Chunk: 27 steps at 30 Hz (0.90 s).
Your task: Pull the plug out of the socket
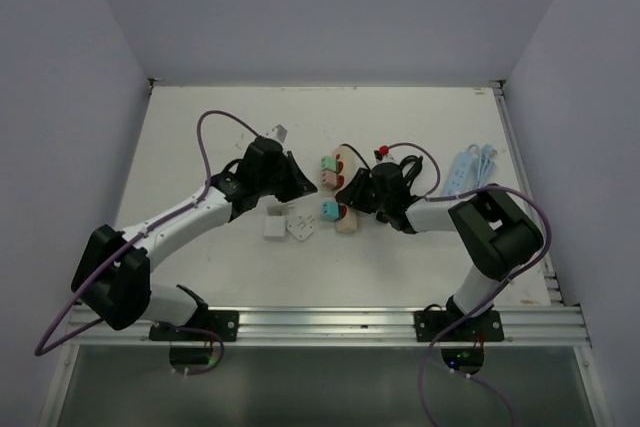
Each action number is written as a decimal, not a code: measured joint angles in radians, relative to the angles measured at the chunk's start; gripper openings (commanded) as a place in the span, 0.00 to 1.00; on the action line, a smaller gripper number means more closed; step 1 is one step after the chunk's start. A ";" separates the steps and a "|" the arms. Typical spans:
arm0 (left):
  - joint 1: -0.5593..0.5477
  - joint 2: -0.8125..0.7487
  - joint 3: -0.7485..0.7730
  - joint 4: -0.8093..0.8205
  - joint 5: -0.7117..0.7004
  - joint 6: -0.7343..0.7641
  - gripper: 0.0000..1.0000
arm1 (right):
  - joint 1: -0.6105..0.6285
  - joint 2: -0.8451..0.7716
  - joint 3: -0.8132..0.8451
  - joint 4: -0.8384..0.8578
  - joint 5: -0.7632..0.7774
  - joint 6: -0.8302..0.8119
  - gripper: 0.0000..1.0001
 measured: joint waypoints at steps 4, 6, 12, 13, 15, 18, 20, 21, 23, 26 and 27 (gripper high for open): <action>-0.022 -0.007 -0.034 0.045 0.010 -0.007 0.00 | -0.003 -0.002 -0.012 0.013 0.000 -0.006 0.00; -0.026 -0.007 -0.054 0.055 0.016 -0.006 0.31 | -0.008 -0.005 -0.021 0.024 -0.002 -0.008 0.00; -0.025 -0.035 -0.111 0.101 0.026 0.011 0.94 | -0.037 -0.015 -0.055 0.070 -0.029 -0.015 0.00; -0.025 -0.048 -0.113 0.095 0.023 0.014 0.99 | -0.040 -0.018 -0.059 0.076 -0.033 -0.019 0.00; -0.025 -0.081 -0.113 0.091 0.006 0.023 1.00 | -0.045 -0.022 -0.066 0.083 -0.040 -0.026 0.00; -0.025 -0.156 -0.113 0.069 -0.032 0.041 1.00 | -0.051 -0.027 -0.071 0.087 -0.051 -0.036 0.00; -0.025 -0.208 -0.113 0.055 -0.059 0.056 1.00 | -0.053 -0.029 -0.075 0.091 -0.055 -0.041 0.00; -0.024 -0.241 -0.113 0.040 -0.081 0.065 1.00 | -0.054 -0.032 -0.077 0.091 -0.056 -0.045 0.00; -0.024 -0.288 -0.113 0.014 -0.123 0.076 1.00 | -0.055 -0.037 -0.082 0.092 -0.058 -0.052 0.00; -0.017 -0.343 -0.113 -0.018 -0.173 0.103 1.00 | -0.058 -0.045 -0.089 0.091 -0.064 -0.066 0.00; -0.015 -0.356 -0.113 -0.027 -0.186 0.112 1.00 | -0.059 -0.046 -0.091 0.092 -0.069 -0.069 0.00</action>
